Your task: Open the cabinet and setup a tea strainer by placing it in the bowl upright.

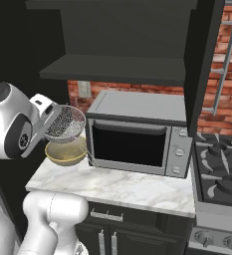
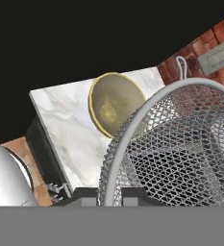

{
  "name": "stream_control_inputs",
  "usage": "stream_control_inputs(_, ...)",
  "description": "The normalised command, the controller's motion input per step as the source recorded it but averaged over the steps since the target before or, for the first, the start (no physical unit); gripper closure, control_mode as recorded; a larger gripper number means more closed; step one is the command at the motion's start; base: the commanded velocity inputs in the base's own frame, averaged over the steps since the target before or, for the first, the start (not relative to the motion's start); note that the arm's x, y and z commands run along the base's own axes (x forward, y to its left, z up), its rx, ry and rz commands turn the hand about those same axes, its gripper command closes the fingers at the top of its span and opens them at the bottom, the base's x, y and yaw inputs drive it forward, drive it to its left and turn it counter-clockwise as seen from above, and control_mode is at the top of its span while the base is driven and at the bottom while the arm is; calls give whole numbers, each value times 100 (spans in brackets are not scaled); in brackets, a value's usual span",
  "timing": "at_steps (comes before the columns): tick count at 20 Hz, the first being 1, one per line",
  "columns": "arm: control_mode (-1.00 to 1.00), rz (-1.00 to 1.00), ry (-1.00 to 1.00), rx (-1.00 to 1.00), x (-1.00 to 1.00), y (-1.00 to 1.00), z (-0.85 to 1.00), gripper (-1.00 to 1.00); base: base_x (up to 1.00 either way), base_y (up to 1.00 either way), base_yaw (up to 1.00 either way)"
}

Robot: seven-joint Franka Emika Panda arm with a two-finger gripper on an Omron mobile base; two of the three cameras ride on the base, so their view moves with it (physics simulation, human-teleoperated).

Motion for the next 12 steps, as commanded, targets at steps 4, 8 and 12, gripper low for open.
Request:
stream_control_inputs(4,-100,1,5,5,-17,15,-70,100,0,0,0)
stream_control_inputs(8,-100,4,1,0,-23,39,-58,100,0,0,0)
stream_control_inputs(12,-100,1,0,0,-2,54,-32,100,0,0,0)
